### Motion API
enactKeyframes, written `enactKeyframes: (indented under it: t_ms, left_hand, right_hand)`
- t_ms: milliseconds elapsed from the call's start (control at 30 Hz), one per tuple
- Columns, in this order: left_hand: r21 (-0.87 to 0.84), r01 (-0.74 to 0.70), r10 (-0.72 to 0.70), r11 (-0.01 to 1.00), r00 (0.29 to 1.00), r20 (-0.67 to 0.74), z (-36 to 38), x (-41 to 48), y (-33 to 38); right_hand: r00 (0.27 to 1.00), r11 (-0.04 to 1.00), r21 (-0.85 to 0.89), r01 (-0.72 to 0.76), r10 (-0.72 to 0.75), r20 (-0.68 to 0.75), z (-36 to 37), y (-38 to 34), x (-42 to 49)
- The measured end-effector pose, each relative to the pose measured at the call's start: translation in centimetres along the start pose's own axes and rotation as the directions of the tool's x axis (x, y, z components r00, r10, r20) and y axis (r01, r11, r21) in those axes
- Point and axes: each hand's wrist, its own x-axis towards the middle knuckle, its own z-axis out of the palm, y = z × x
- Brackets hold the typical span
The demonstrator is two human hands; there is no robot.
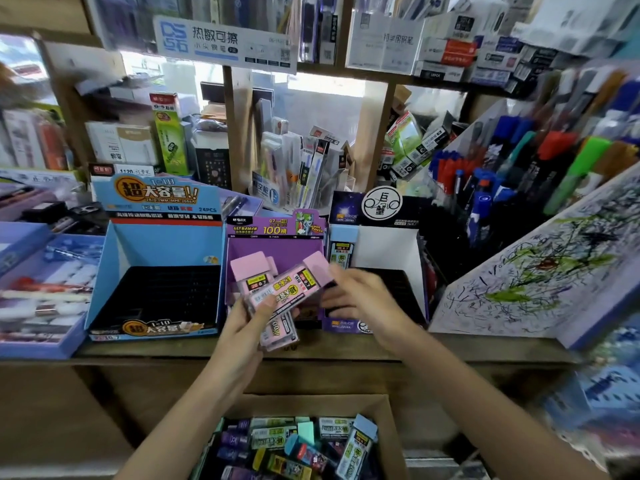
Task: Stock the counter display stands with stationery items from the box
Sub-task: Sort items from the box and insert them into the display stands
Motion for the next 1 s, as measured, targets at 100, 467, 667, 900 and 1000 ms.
enactKeyframes:
  t_ms: [100,467,667,900,1000]
  left_hand:
    - [-0.003,0.032,-0.032,0.999,0.999,0.025,1.6,0.0,-0.7]
    - [-0.076,0.163,-0.154,0.984,0.981,0.121,3.3,-0.5,-2.0]
    - [0.055,0.073,-0.077,0.996,0.993,0.085,3.1,0.2,-1.2]
    - [0.130,0.056,-0.065,0.990,0.995,0.070,2.0,0.1,-1.6]
    - [0.139,0.055,-0.065,0.989,0.996,0.067,1.6,0.1,-1.8]
  right_hand:
    - [0.997,0.979,0.192,-0.070,0.062,0.049,0.8,1.6,-1.6]
    - [0.994,0.912,0.410,0.001,0.043,-0.099,-3.7,1.3,-0.7]
    - [0.880,0.849,-0.474,0.233,-0.392,-0.268,-8.8,-1.5,4.1]
    - [0.905,0.592,-0.736,0.328,-0.420,0.066,-8.9,-0.8,6.6]
    - [0.934,0.685,-0.661,0.307,-0.351,0.071,-9.3,-0.7,7.5]
